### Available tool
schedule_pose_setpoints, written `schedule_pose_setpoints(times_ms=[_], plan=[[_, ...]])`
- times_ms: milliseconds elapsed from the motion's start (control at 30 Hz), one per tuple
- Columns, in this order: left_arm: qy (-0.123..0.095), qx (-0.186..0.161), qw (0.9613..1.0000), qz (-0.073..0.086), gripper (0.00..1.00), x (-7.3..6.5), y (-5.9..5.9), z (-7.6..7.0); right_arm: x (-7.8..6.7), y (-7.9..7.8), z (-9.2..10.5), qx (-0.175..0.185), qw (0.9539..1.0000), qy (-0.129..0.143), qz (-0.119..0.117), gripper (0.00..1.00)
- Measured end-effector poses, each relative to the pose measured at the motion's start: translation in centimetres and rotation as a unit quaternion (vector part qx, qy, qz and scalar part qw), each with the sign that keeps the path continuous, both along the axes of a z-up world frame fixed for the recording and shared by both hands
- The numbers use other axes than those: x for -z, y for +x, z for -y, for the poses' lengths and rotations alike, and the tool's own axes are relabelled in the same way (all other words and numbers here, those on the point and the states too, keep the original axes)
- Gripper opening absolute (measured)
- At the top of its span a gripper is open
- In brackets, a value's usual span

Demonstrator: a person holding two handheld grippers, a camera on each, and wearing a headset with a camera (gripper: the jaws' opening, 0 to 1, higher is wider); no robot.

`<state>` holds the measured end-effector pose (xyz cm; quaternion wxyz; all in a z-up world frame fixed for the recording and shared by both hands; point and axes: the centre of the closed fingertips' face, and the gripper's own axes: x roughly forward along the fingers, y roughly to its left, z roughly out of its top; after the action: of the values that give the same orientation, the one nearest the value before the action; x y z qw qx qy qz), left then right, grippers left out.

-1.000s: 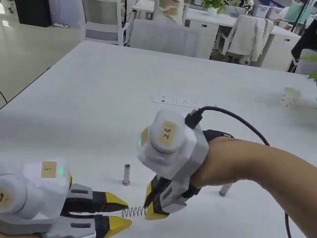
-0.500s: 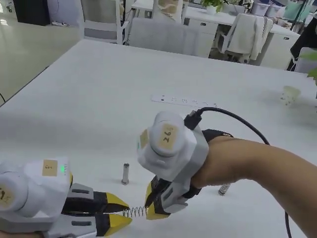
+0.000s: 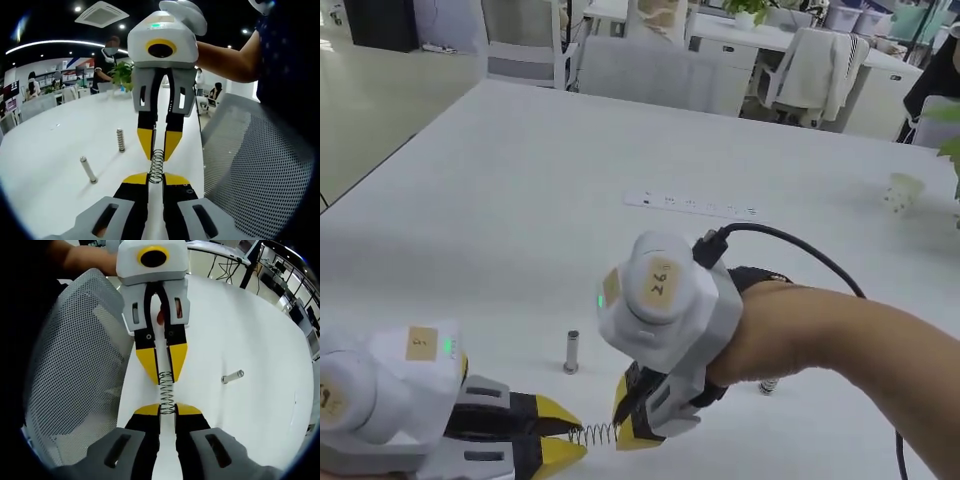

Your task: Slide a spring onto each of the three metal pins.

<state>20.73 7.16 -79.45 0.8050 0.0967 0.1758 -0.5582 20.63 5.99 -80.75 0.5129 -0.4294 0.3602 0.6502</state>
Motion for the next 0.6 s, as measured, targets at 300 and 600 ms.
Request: schedule_pose_setpoints(times_ms=[300, 600], plan=[[-0.005, 0.000, 1.0000, -0.001, 0.01, -0.23, -0.07, -0.02, -0.09, -0.05, -0.05, 0.005, 1.0000, 0.001, -0.003, 0.08], [-0.008, -0.004, 1.0000, 0.000, 0.01, -0.50, -0.18, -0.18, 0.23, -0.19, -0.20, 0.006, 1.0000, 0.001, -0.006, 0.10]])
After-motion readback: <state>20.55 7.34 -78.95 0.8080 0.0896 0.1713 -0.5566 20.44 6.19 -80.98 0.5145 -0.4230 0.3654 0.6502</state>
